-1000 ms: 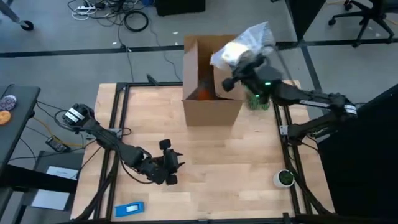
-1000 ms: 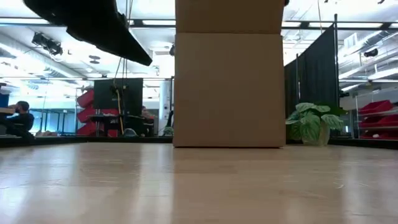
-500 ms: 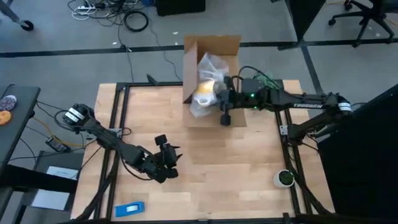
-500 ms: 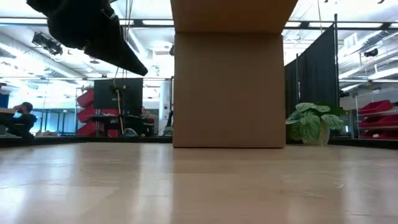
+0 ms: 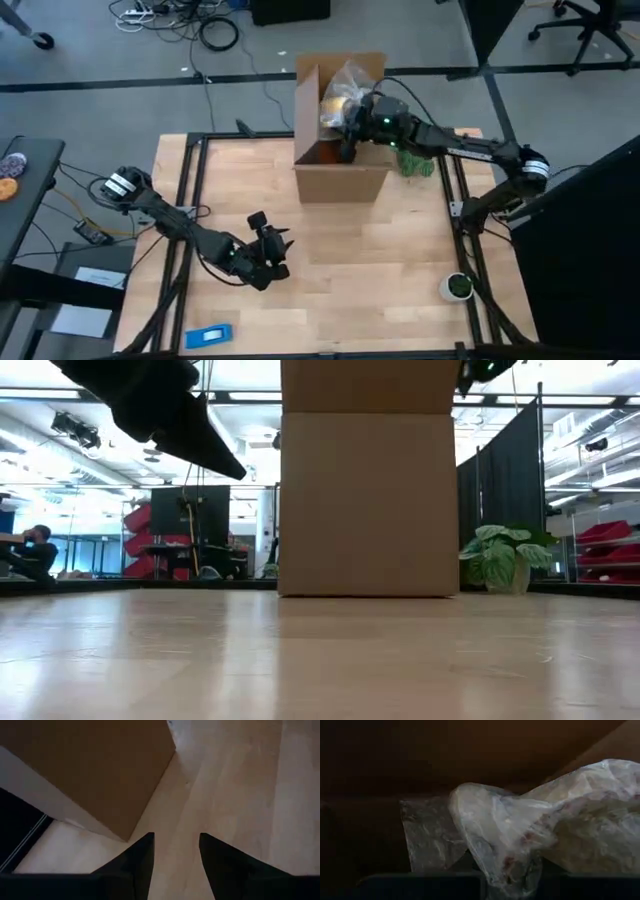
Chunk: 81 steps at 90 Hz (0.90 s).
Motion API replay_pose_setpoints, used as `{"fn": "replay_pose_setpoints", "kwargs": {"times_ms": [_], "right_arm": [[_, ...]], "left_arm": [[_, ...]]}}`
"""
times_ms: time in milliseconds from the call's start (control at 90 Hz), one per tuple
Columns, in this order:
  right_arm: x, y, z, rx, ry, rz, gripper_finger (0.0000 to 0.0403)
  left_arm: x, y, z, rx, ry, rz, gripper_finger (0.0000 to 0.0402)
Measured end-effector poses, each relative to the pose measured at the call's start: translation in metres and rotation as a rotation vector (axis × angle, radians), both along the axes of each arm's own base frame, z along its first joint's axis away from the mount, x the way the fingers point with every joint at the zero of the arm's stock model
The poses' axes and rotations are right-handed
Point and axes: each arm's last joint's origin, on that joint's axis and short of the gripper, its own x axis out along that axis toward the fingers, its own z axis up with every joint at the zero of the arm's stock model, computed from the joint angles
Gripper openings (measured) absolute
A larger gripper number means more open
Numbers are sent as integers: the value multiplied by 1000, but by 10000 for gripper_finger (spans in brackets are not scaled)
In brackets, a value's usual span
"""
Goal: Wrap mug
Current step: Put the wrapped yellow mug into the cardboard box
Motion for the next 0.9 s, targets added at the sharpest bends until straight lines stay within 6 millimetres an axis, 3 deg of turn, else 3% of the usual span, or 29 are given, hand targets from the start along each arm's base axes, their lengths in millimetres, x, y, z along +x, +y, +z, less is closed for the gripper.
{"fn": "replay_pose_setpoints", "kwargs": {"times_ms": [156, 300, 511, 644, 778, 900], "right_arm": [[11, -2, -31, 156, 109, 89, 5], [7, 2, -43, 269, 210, 133, 5], [-8, 11, -43, 451, 290, 149, 5], [-6, 23, -45, 559, 293, 240, 7], [0, 28, -43, 504, 268, 284, 24], [1, 25, -43, 437, 266, 193, 53]], "left_arm": [[-1, 0, -1, -9, 0, 11, 142], [-2, 1, -2, -19, 2, 24, 142], [-3, 2, -3, -35, 2, 46, 142], [-3, 2, -3, -39, 0, 49, 142], [-4, 2, -3, -39, 0, 49, 142], [-4, 2, -3, -43, -3, 52, 142]]}}
